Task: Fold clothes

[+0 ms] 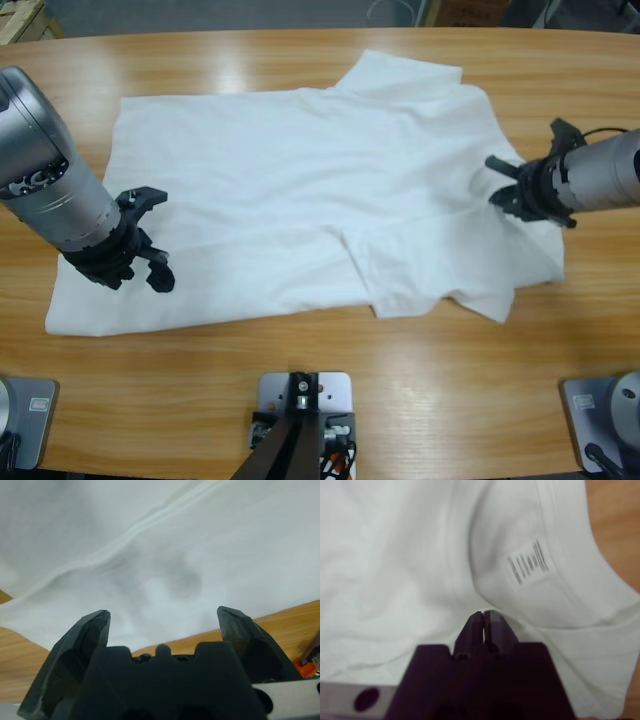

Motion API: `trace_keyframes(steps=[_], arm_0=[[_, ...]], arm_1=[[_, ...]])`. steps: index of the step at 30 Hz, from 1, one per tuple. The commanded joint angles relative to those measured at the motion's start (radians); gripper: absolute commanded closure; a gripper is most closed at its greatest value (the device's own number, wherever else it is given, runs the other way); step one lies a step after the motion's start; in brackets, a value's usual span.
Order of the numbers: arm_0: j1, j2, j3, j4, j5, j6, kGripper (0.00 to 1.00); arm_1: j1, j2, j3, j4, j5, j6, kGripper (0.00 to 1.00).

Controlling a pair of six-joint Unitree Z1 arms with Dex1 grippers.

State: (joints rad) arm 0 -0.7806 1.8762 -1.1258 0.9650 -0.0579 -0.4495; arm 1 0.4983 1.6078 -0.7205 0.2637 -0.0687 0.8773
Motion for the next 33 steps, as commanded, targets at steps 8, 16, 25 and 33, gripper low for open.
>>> trace_keyframes(steps=[8,16,25,33], arm_0=[[-0.011,0.061,0.026,-0.023,-0.010,-0.008,0.184],[-0.011,0.025,0.023,-0.023,-0.008,-0.040,0.184],[-0.011,-0.139,0.069,-0.023,0.007,-0.134,0.078],[-0.049,-0.133,0.177,-0.107,0.089,-0.285,0.004]], arm_1=[[-0.107,0.040,-0.031,-0.075,-0.011,-0.098,1.000],[-0.045,-0.034,-0.016,-0.026,0.126,-0.165,0.040],[0.167,-0.091,-0.154,0.334,-0.099,-0.161,0.000],[0.197,0.049,-0.159,0.378,-0.094,-0.155,0.000]])
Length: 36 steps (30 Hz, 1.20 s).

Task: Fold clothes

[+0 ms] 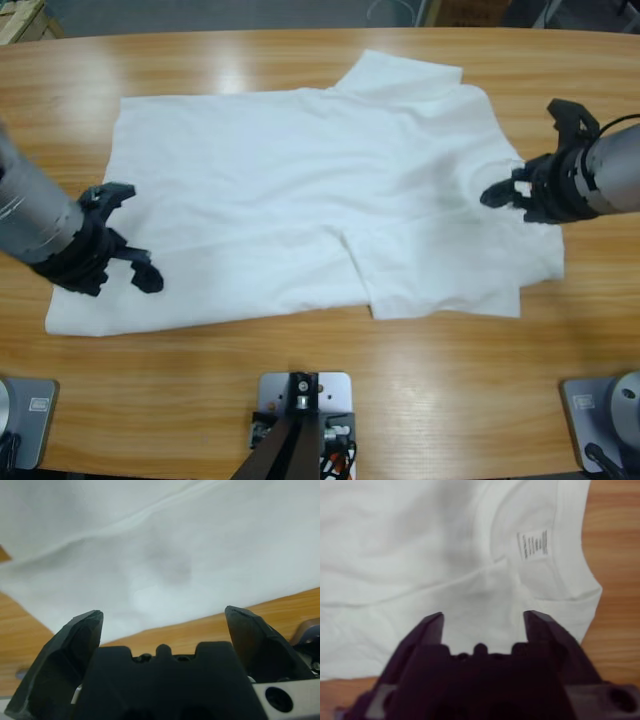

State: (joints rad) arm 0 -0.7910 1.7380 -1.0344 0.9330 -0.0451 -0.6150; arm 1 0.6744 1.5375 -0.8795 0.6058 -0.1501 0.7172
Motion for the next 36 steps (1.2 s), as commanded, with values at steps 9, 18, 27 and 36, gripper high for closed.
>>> trace_keyframes(steps=[9,18,27,36], arm_0=[[-0.039,0.130,0.080,-0.124,0.088,-0.204,0.004],[-0.039,0.181,0.058,-0.124,0.124,-0.198,0.004],[-0.039,0.200,0.011,-0.120,0.204,-0.158,0.004],[-0.013,0.207,-0.009,-0.035,0.211,-0.137,0.004]], arm_1=[[-0.014,0.279,-0.013,0.012,0.022,0.007,0.002],[-0.131,0.277,0.000,0.031,0.088,0.073,0.063],[-0.131,0.262,0.063,0.103,0.115,0.215,0.082],[-0.012,0.193,0.114,0.129,0.171,0.352,0.082]])
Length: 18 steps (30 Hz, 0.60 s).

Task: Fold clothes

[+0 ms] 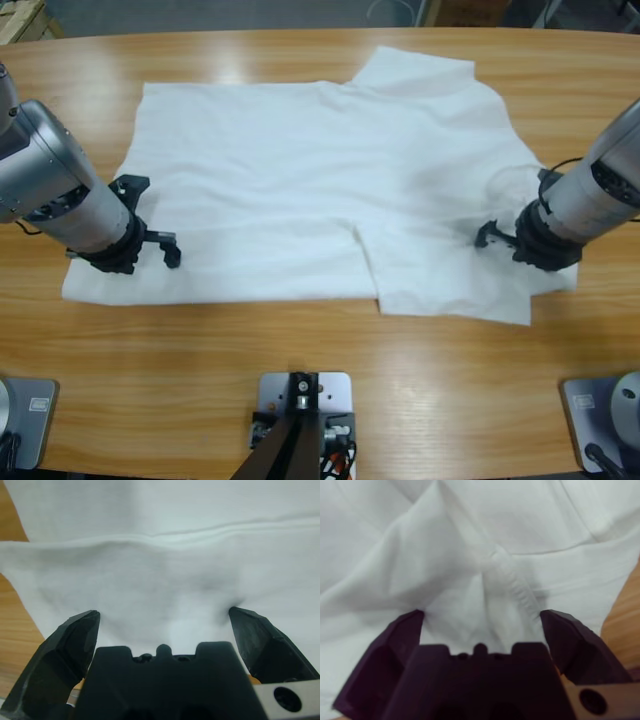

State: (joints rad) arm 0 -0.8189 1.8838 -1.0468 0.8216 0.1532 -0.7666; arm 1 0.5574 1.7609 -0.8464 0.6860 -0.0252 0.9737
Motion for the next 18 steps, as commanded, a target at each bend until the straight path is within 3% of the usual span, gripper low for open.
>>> trace_keyframes(steps=[1,13,18], arm_0=[[0.015,0.061,0.008,0.087,0.007,0.014,0.004],[-0.059,-0.031,0.051,0.223,-0.090,-0.059,0.004],[-0.060,-0.112,-0.038,0.238,0.049,-0.049,0.004]], arm_1=[[0.122,-0.040,0.081,0.053,0.051,0.107,0.082],[0.194,-0.110,0.073,0.153,0.049,0.143,0.082],[0.194,-0.184,0.067,0.156,-0.023,0.084,0.087]])
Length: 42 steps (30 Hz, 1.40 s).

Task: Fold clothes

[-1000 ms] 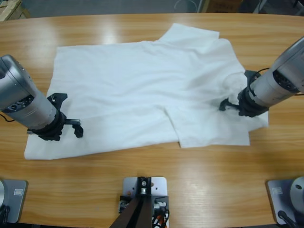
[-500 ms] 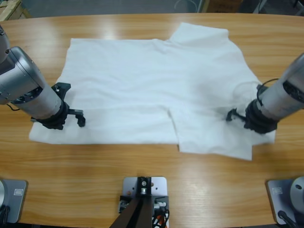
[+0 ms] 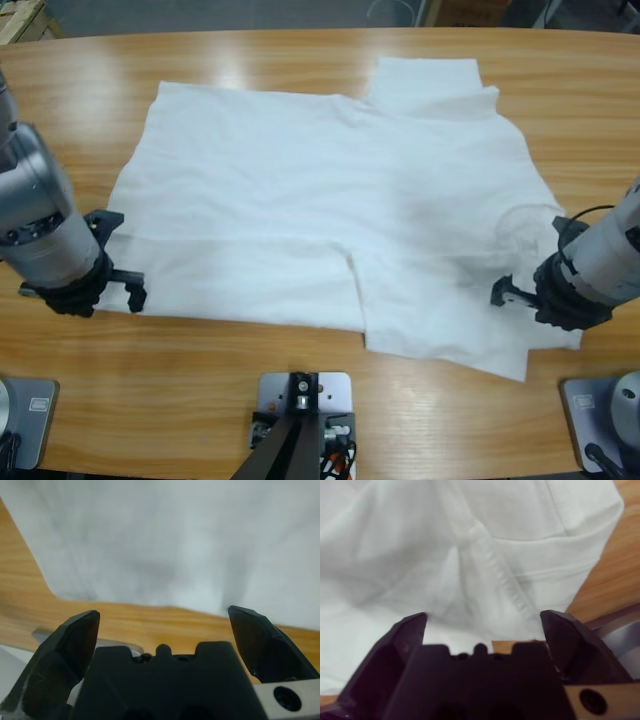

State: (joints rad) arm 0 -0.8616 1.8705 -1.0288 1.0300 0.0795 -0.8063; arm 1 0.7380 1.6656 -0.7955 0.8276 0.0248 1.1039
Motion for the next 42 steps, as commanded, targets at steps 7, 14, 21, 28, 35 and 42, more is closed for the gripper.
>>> trace_keyframes(steps=[7,14,21,28,35,42], arm_0=[[0.069,-0.173,-0.162,0.028,0.173,0.050,0.004],[0.361,-0.051,-0.385,0.022,0.107,0.268,0.000],[0.531,0.059,-0.585,-0.010,-0.148,0.516,0.000],[0.724,0.195,-0.824,-0.008,-0.360,0.534,0.000],[0.724,0.222,-0.835,0.004,-0.360,0.532,0.000],[0.713,0.253,-0.848,0.012,-0.360,0.532,0.000]], arm_1=[[0.002,-0.167,-0.107,0.044,-0.148,-0.298,0.084],[-0.282,-0.012,-0.435,0.199,-0.139,-0.528,0.083],[-0.543,0.150,-0.677,0.191,-0.024,-0.807,0.090],[-0.742,0.507,-1.197,0.333,0.331,-0.965,0.091],[-0.829,0.855,-1.600,0.436,0.449,-0.969,0.148],[-0.861,1.028,-1.788,0.508,0.515,-0.967,0.186]])
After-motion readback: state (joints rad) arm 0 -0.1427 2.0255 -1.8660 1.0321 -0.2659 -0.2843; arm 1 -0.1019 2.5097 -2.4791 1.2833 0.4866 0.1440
